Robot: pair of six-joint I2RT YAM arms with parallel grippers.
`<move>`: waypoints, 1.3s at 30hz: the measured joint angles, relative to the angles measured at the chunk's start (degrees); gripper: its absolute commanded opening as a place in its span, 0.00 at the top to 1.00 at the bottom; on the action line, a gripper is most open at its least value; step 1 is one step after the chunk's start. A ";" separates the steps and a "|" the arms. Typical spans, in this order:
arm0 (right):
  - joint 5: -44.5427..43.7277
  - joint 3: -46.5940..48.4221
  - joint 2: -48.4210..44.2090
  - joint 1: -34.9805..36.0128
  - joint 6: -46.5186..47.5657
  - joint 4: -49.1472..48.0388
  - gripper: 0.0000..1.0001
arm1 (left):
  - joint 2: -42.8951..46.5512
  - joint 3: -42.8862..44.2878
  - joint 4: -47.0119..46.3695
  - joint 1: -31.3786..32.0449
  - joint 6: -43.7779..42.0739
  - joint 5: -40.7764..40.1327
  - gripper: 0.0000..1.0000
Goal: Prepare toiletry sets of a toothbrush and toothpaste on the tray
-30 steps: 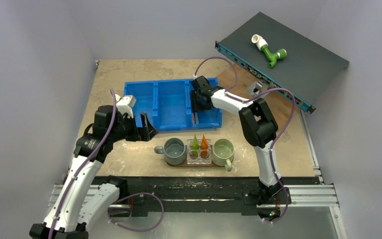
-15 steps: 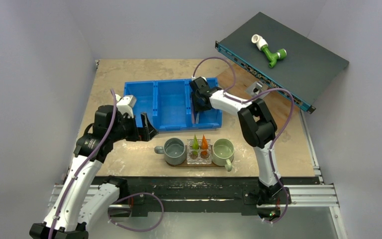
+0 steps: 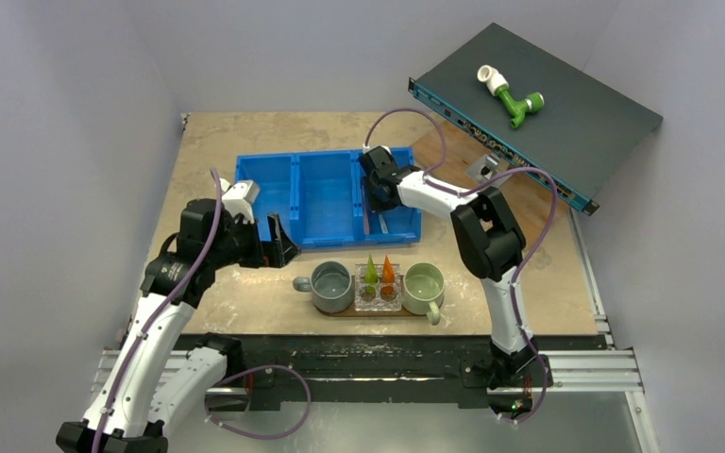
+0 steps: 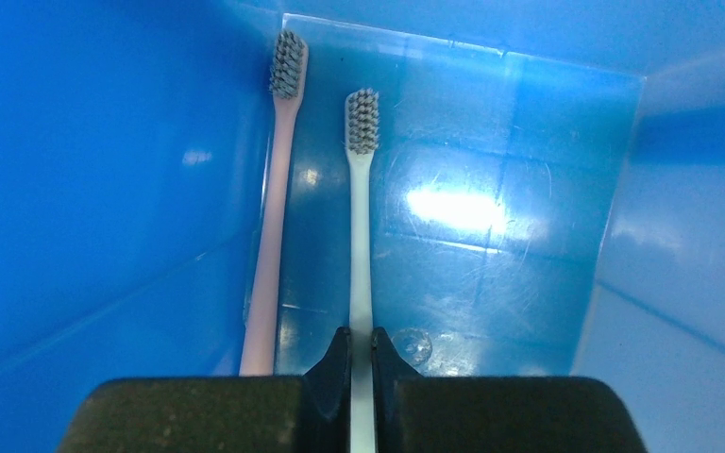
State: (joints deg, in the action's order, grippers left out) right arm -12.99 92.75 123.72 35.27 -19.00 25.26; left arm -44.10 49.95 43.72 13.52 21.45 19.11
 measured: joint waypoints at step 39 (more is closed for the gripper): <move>4.98 -0.09 -26.56 -0.02 0.55 4.63 1.00 | -0.83 6.43 0.13 0.00 0.68 5.88 0.02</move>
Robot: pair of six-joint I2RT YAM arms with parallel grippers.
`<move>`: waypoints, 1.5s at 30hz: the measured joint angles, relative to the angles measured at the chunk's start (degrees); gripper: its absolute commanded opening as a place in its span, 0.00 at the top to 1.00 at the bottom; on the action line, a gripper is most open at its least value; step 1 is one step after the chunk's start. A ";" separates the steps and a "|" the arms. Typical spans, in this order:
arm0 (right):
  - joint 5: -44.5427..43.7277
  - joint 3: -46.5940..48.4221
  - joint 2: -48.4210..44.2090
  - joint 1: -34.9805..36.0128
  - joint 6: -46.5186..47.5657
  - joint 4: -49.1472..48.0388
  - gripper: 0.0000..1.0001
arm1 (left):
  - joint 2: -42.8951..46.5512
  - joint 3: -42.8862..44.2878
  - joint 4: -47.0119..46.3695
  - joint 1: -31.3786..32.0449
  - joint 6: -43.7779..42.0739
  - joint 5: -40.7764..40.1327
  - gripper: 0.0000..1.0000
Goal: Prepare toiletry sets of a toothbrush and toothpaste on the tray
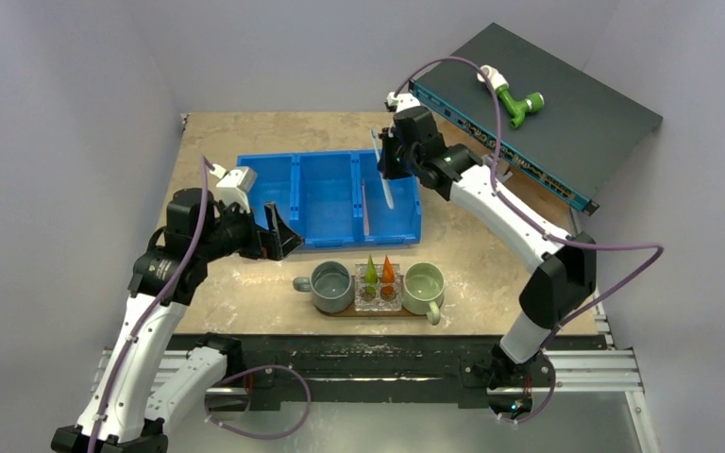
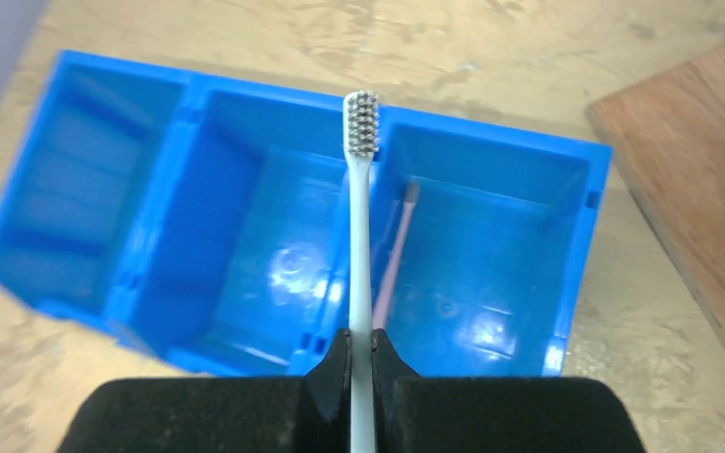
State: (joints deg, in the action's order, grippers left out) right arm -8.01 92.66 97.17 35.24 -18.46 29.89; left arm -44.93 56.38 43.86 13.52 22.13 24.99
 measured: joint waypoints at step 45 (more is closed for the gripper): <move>63.23 -7.74 -22.53 13.94 10.75 2.16 1.00 | -1.16 18.36 0.79 0.00 10.29 36.85 0.19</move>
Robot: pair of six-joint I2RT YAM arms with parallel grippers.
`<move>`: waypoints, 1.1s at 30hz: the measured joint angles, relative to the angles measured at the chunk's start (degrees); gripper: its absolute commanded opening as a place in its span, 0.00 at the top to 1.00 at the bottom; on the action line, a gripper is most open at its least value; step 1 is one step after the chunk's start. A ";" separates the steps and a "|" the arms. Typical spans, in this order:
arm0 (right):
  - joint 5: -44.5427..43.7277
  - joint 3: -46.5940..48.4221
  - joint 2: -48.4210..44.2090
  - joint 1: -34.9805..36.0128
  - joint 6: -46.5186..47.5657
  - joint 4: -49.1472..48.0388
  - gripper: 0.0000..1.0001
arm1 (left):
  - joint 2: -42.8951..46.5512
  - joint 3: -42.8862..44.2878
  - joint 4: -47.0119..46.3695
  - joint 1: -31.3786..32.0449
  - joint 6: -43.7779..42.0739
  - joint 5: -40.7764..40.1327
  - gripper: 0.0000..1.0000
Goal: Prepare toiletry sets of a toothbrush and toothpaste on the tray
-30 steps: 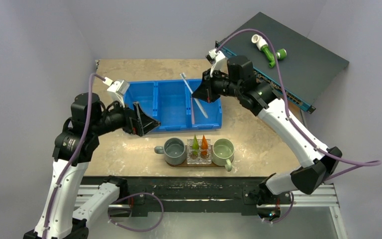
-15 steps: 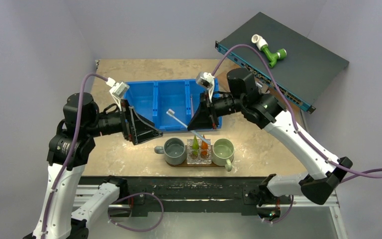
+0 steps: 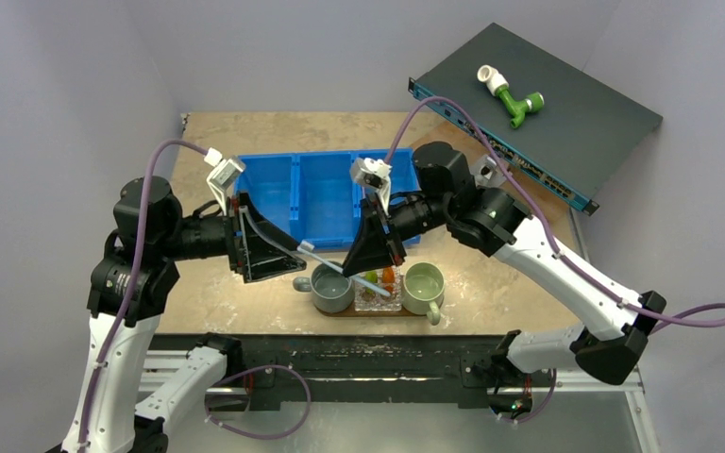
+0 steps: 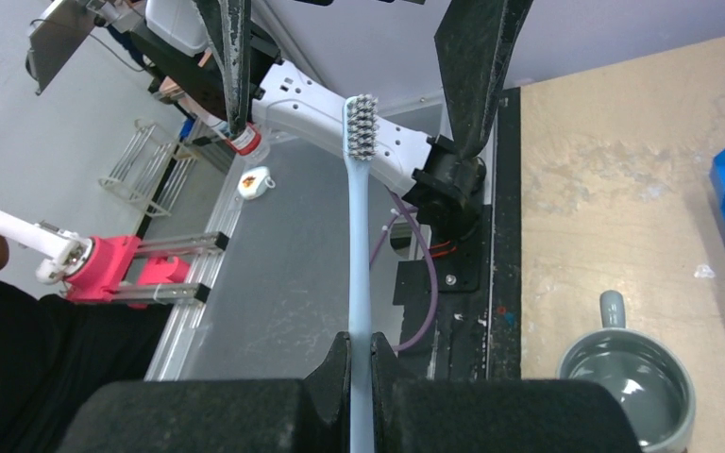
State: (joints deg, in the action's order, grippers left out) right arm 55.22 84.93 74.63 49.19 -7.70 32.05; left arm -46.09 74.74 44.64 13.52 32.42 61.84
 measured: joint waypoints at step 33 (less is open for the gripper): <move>-0.24 3.23 5.57 2.95 -3.89 -1.22 1.00 | 0.48 -0.13 3.48 0.15 -4.57 -2.54 0.62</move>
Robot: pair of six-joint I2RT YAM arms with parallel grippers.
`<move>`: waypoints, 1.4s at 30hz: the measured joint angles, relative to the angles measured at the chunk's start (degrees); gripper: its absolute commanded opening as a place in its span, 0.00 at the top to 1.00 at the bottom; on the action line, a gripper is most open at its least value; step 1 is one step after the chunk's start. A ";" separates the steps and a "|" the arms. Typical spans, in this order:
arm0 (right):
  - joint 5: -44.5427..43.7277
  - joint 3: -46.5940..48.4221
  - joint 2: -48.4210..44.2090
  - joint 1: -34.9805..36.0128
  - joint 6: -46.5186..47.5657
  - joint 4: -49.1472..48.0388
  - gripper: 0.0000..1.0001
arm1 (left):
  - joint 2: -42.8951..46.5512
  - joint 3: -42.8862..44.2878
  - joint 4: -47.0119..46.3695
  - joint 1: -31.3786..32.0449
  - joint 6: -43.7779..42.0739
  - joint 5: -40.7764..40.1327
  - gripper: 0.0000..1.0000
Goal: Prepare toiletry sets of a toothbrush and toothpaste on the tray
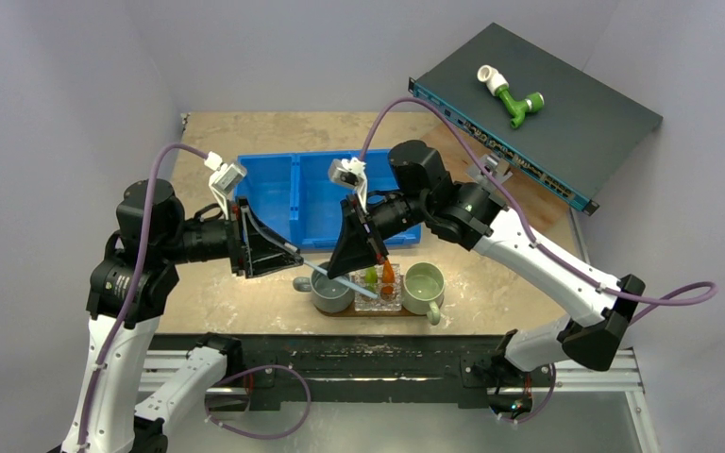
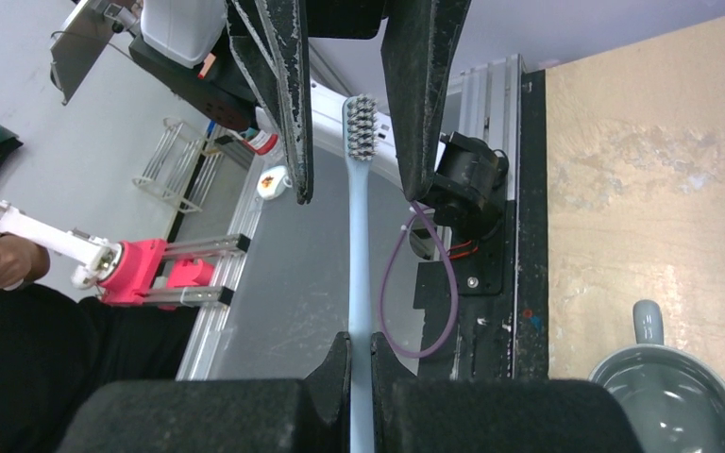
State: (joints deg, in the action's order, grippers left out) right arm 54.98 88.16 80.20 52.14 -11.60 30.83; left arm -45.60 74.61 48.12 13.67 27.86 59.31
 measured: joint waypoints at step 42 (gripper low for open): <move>-26.75 0.02 -9.11 0.57 -3.45 0.81 0.44 | 3.19 3.37 9.05 8.94 -2.91 -15.39 1.00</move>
State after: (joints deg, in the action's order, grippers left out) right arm 28.23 88.18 71.09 52.71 -15.05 31.64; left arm -42.41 77.97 57.17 22.61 24.95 43.92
